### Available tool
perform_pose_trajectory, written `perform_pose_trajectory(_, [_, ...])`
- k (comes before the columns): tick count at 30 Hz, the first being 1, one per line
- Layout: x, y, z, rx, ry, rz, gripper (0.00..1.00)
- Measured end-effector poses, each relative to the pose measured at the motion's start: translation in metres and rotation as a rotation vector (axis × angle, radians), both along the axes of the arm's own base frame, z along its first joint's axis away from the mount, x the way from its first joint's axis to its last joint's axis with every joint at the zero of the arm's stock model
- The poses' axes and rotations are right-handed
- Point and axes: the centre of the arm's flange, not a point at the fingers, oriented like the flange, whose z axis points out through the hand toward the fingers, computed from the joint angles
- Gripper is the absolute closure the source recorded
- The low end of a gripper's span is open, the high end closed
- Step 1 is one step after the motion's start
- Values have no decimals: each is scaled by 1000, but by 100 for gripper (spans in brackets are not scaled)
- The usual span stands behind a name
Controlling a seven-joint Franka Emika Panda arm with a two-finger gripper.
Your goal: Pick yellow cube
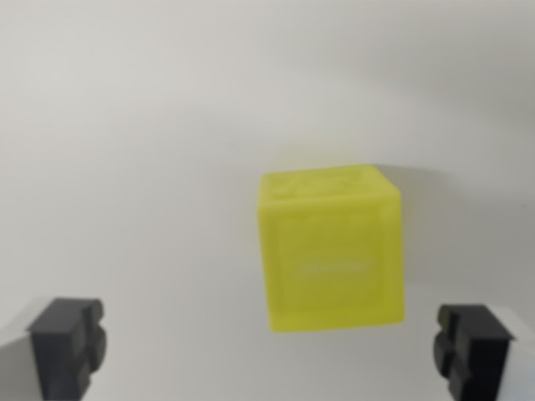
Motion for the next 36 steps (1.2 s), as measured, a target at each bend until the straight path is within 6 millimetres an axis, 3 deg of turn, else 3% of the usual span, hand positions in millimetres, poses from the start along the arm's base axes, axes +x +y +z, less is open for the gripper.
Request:
perform_pose_trajectory(23, [-2, -21, -38, -4, 5, 65, 0])
perform_pose_trajectory(36, [-2, -22, -60, -4, 6, 69, 0])
